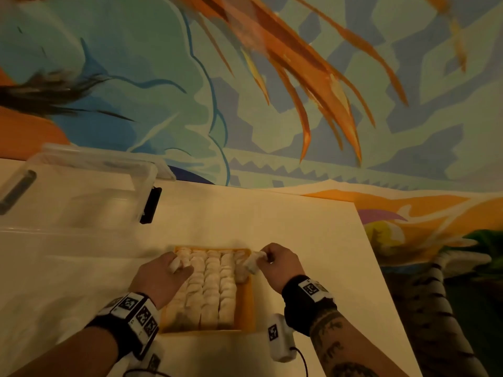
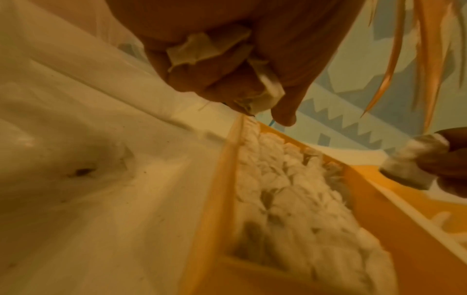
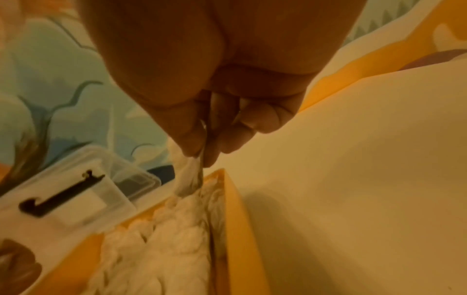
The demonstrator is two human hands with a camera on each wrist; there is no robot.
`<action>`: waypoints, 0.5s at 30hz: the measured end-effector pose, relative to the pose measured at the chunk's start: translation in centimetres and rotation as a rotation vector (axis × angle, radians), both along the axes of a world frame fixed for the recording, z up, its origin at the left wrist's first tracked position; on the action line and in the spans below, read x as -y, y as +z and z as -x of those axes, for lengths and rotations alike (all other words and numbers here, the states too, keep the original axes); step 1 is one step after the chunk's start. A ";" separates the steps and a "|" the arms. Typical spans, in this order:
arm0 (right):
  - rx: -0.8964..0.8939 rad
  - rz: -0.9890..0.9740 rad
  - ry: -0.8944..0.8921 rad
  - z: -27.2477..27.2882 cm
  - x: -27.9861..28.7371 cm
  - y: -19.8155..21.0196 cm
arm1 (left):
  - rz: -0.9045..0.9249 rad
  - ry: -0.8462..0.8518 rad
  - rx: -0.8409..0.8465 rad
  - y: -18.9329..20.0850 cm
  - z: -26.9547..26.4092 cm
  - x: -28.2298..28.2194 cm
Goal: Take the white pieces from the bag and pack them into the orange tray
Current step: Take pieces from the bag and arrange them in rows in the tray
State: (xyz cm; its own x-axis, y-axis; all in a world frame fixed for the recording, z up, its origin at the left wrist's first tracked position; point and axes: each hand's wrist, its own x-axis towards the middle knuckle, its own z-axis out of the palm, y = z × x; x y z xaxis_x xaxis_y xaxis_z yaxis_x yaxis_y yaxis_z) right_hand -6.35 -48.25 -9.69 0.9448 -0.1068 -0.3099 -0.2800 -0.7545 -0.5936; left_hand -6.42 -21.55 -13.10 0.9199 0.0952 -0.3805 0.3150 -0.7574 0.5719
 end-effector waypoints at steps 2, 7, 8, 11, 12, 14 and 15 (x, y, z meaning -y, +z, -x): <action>-0.061 0.068 0.061 -0.4 -0.2 -0.6 | -0.063 0.002 -0.050 -0.8 -0.3 -1.2; -0.199 0.222 0.254 -0.9 -1.7 -2.4 | -0.155 -0.050 -0.078 -3.1 -0.5 -2.7; -0.207 0.269 0.298 -1.1 -2.0 -2.8 | -0.155 -0.053 -0.073 -3.2 -0.5 -2.7; -0.194 0.427 0.406 -1.4 -2.8 -3.8 | -0.153 -0.044 -0.068 -3.5 -0.5 -2.8; -0.191 0.472 0.418 -1.5 -2.9 -4.1 | -0.148 -0.043 -0.069 -3.6 -0.6 -2.9; -0.199 0.524 0.394 -1.7 -3.1 -4.8 | -0.141 -0.041 -0.078 -3.7 -0.6 -3.0; -0.203 0.532 0.378 -1.9 -3.2 -5.1 | -0.135 -0.037 -0.081 -3.9 -0.6 -3.0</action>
